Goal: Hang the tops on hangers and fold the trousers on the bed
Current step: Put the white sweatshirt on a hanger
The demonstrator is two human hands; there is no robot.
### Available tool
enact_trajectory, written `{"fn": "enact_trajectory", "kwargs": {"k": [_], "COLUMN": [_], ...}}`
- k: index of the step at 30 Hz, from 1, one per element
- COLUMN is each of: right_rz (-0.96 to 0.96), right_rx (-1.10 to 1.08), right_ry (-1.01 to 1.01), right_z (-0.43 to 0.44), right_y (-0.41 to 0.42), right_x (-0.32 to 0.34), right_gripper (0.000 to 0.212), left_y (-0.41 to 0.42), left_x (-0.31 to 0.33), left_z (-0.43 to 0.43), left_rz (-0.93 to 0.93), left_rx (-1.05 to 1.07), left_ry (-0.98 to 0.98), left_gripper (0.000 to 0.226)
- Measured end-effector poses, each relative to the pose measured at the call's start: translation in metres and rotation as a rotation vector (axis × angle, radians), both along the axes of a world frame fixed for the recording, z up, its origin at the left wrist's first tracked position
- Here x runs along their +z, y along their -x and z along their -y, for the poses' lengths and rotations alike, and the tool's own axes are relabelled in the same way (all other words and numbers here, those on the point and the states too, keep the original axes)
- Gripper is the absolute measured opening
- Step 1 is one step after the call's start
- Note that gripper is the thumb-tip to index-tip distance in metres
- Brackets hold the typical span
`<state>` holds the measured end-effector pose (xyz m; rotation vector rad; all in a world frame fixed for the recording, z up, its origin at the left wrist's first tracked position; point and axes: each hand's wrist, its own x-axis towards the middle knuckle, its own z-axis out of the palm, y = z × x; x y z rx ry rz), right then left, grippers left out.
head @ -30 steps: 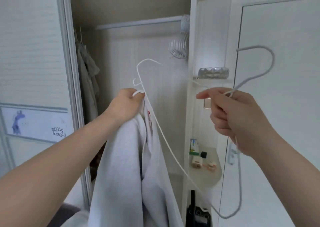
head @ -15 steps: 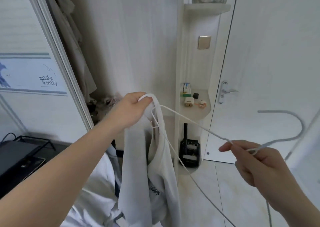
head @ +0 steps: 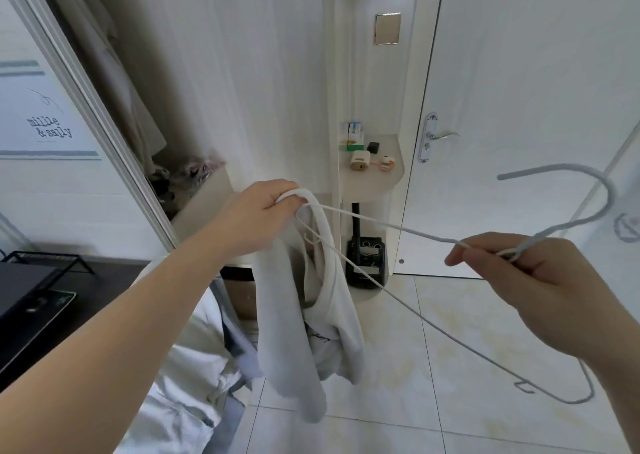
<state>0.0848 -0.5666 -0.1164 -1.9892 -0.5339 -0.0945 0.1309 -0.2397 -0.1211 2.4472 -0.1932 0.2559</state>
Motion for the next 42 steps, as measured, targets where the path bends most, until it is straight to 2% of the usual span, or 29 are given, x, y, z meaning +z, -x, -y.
{"fn": "enact_trajectory", "kwargs": {"k": [6, 13, 17, 20, 25, 29, 31, 33, 36, 39, 42], "right_rz": [-0.084, -0.112, -0.113, -0.047, -0.012, -0.072, -0.118, -0.125, -0.142, -0.135, -0.085], "right_rx": [0.062, 0.132, 0.006, -0.065, 0.009, 0.108, 0.072, 0.060, 0.039, 0.030, 0.034], "right_ry": [0.080, 0.131, 0.006, -0.080, -0.095, -0.113, -0.263, -0.393, -0.500, -0.540, -0.504], "right_z": [-0.028, -0.044, -0.023, -0.002, -0.021, -0.048, -0.050, -0.048, -0.038, -0.023, -0.013], "right_y": [-0.008, -0.014, -0.013, -0.012, -0.012, -0.008, -0.007, -0.008, -0.016, -0.026, -0.040], "right_x": [-0.036, -0.048, -0.038, -0.033, -0.060, -0.090, -0.095, -0.093, -0.090, -0.078, -0.062], "right_gripper": [0.024, 0.026, 0.026, 0.031, 0.024, 0.025, 0.027, 0.026, 0.027, 0.031, 0.040], "left_y": [0.008, 0.010, 0.003, -0.002, 0.007, 0.013, 0.012, 0.013, 0.011, -0.002, -0.004], "left_x": [0.006, -0.004, -0.005, 0.002, 0.010, 0.001, -0.004, -0.006, 0.003, 0.012, 0.007], "left_z": [0.030, 0.062, 0.064, 0.059, 0.080, 0.102, 0.106, 0.105, 0.086, 0.051, 0.042], "left_rz": [-0.039, -0.095, -0.121, -0.121, -0.096, -0.127, -0.132, -0.130, 0.024, 0.370, 0.547], "left_rx": [-0.144, -0.225, -0.211, -0.153, -0.261, -0.334, -0.371, -0.399, -0.426, -0.401, -0.348], "left_ry": [-0.099, -0.102, -0.230, -0.180, -0.187, -0.172, -0.265, -0.445, -0.682, -0.766, -0.765], "left_gripper": [0.030, 0.032, 0.040, 0.046, 0.048, 0.048, 0.045, 0.053, 0.076, 0.062, 0.060]}}
